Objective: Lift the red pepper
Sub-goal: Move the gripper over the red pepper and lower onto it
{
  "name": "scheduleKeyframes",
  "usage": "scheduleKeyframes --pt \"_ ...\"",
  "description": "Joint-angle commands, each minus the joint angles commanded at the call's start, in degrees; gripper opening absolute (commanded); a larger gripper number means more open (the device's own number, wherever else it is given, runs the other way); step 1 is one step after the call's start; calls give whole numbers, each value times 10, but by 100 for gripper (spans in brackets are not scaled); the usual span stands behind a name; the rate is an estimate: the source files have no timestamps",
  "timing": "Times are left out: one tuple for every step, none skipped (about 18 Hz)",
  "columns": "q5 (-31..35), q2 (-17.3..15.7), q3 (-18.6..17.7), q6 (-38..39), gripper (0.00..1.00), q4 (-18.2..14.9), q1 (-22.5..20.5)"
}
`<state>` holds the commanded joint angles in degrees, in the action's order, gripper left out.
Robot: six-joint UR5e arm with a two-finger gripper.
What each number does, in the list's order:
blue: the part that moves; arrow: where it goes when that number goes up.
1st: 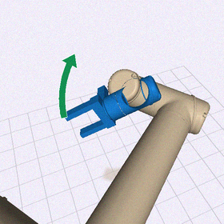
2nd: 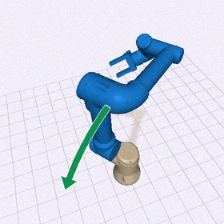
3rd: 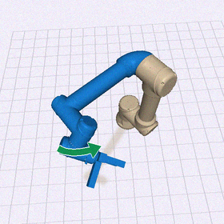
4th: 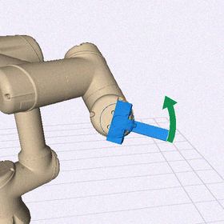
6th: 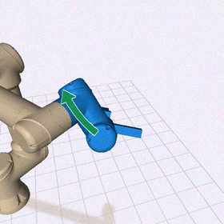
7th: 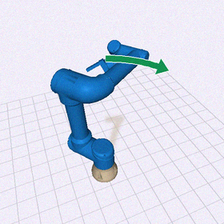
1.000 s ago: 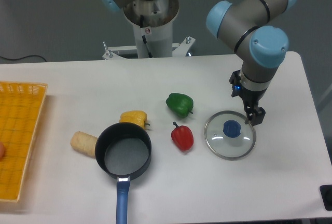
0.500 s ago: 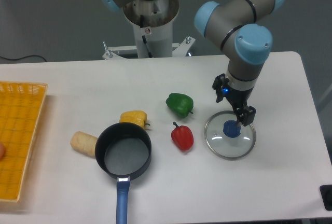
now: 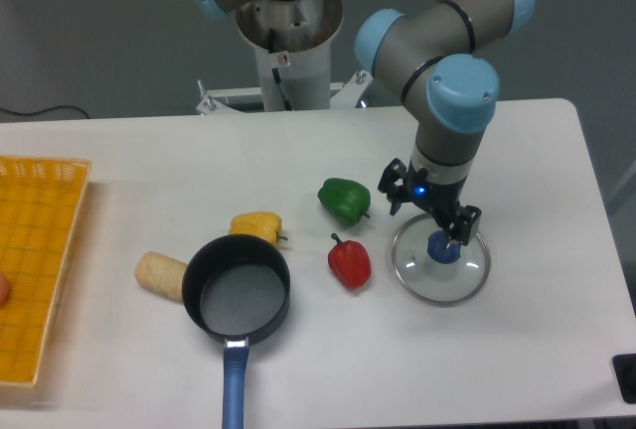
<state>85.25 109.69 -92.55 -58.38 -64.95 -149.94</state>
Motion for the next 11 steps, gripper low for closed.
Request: scheduleKeyframes --pt "0 0 -4 16 100 2 0" --pt "1 1 -5 27 100 2 6" --pt "1 2 -6 44 100 4 11" --pt "1 2 -11 69 100 7 12" --pt "0 2 -15 100 100 10 15" --pt "0 3 -18 130 100 12 20" --pt "1 7 -20 155 100 13 24" --pt "0 12 -21 178 100 13 25" --pt "0 14 -21 210 100 18 30" --pt "0 18 -21 258 100 29 36" --pt "0 24 -23 296 100 38 38"
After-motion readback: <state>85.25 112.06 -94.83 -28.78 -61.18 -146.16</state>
